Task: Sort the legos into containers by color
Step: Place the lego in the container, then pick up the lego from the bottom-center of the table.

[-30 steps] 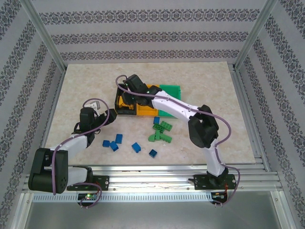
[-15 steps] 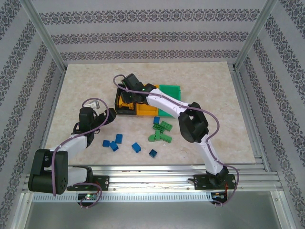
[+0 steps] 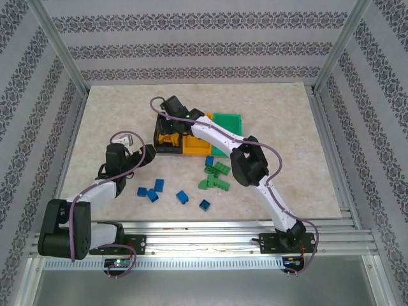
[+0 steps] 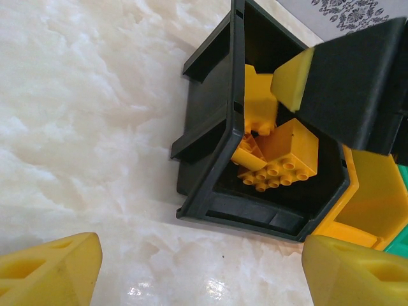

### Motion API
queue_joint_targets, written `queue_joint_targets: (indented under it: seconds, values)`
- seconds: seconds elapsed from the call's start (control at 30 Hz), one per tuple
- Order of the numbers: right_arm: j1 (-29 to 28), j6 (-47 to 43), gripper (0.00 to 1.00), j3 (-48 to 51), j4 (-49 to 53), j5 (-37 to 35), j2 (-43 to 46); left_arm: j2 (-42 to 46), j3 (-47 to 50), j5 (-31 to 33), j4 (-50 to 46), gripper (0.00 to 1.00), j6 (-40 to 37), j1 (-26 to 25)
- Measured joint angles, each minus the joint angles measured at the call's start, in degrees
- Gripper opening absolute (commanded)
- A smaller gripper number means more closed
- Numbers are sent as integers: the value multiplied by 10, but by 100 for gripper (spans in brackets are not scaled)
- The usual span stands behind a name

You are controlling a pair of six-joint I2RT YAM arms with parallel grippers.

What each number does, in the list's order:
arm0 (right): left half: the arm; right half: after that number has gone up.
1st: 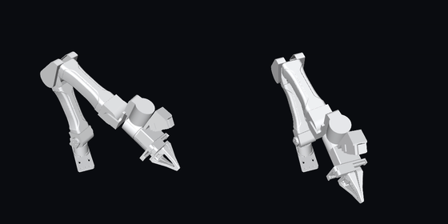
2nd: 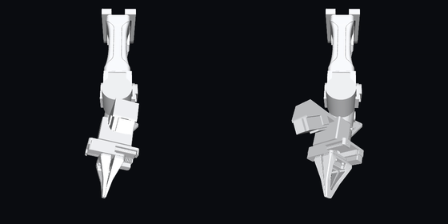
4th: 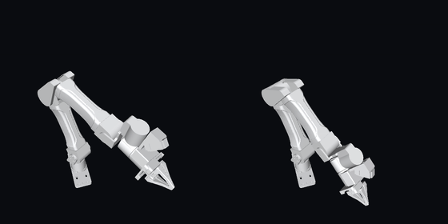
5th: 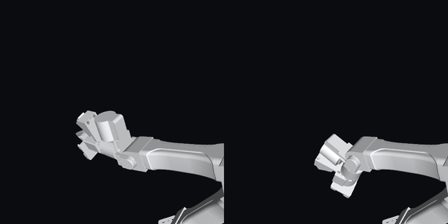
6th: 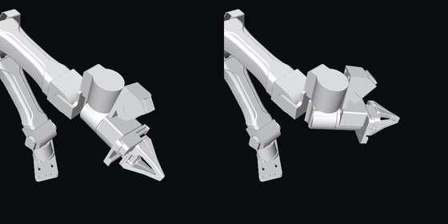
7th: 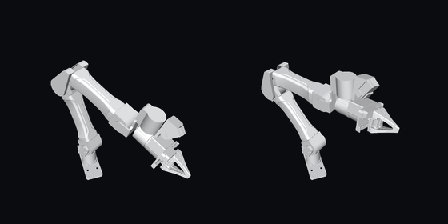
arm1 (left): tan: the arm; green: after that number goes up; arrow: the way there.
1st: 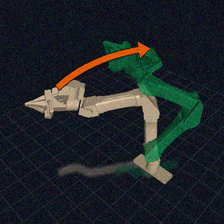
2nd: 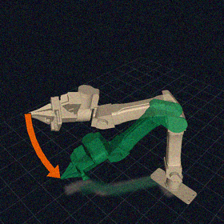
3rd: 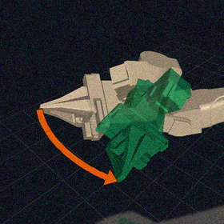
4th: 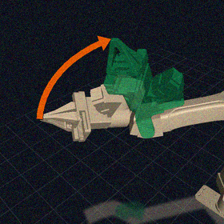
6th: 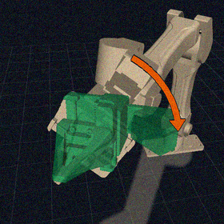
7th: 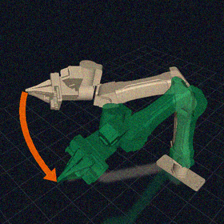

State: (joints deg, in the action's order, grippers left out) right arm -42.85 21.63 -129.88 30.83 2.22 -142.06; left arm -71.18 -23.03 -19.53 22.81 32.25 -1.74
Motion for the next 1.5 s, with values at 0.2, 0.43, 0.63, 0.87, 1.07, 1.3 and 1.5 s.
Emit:
queue_joint_targets:
  seconds: [0.2,0.43,0.63,0.87,1.07,1.3,1.5]
  values:
    - [-6,-3,52,35,-10,4,27,2,0,-6,0,82,0,0]
    - [-37,-10,52,198,-46,-13,172,7,0,-14,1,82,0,0]
    - [-55,-11,52,398,-97,-41,346,-13,0,-39,28,82,5,0]
    - [-43,-2,53,633,-109,-73,495,-61,1,-84,75,82,21,0]
    - [-38,24,59,814,-85,-73,628,-86,7,-106,119,81,37,-2]
    - [-31,28,62,883,-55,-64,648,-102,7,-109,136,81,41,-23]
    - [-31,4,62,848,-56,-61,585,-116,-2,-109,131,82,40,-40]
